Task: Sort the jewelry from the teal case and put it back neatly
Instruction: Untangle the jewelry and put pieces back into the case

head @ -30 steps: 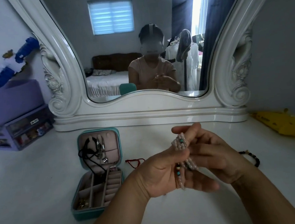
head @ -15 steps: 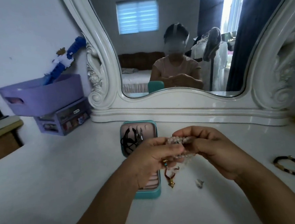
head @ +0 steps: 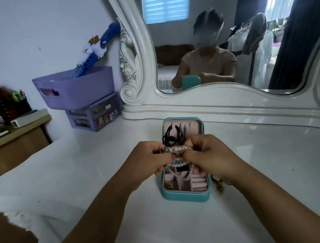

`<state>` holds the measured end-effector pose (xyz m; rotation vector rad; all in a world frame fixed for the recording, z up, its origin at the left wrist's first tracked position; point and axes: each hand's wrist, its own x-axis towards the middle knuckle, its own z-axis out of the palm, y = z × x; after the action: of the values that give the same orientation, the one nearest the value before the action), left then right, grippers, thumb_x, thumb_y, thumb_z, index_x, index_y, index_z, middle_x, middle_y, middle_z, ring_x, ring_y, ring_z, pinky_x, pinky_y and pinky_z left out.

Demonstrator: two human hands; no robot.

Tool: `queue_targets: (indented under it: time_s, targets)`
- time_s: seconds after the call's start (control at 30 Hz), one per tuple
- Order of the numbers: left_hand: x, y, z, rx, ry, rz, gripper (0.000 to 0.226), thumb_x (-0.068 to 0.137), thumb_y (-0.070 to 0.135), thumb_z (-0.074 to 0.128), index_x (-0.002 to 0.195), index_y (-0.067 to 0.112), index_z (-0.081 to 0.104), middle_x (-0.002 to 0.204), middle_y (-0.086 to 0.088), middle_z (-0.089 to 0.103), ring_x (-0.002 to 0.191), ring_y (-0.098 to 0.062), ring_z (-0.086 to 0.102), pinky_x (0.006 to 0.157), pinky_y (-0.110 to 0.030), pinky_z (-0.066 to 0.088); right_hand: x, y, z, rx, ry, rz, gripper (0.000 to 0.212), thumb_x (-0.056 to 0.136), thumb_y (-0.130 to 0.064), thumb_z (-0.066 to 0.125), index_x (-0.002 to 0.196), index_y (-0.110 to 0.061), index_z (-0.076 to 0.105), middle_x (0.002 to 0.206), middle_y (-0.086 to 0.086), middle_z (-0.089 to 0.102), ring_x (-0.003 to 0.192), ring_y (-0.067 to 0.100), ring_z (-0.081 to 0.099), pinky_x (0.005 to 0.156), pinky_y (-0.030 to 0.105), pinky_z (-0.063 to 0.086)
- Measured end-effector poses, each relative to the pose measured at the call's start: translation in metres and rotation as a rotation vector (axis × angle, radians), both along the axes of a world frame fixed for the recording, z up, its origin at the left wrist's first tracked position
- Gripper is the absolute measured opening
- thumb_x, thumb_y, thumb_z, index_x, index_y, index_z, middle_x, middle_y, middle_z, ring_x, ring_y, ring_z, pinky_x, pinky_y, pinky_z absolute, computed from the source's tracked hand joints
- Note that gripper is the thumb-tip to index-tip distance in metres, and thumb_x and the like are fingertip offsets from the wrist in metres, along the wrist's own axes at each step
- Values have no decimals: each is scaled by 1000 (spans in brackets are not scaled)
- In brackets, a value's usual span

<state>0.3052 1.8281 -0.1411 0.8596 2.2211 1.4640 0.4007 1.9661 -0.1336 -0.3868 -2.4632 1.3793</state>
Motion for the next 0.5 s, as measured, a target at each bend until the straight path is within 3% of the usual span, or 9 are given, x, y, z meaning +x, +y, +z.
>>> queue_targets:
  time_s: [0.1,0.23,0.5]
  targets:
    - [0,-2,-6,-40,-41,-29,11,77,3,66,73,13,65,56,-1,63,44,-6,54,43,-19,44,-1,-4,0,-150,-112,16,7,80,2,59,79,-4,60,62,14,59,41,12,57,39,21,47]
    - [6,4,-8,-72,-103,-88,10,74,0,69,76,10,66,50,1,62,45,-8,59,49,-23,50,1,-4,2,-212,-261,58,13,77,11,57,88,5,60,66,18,60,45,14,59,44,21,53]
    - [10,9,-9,-68,-59,-53,24,69,1,75,90,11,65,71,-6,67,52,-11,62,53,-23,52,17,6,12,-378,-279,238,25,82,12,54,104,3,64,93,22,70,73,21,71,61,21,58]
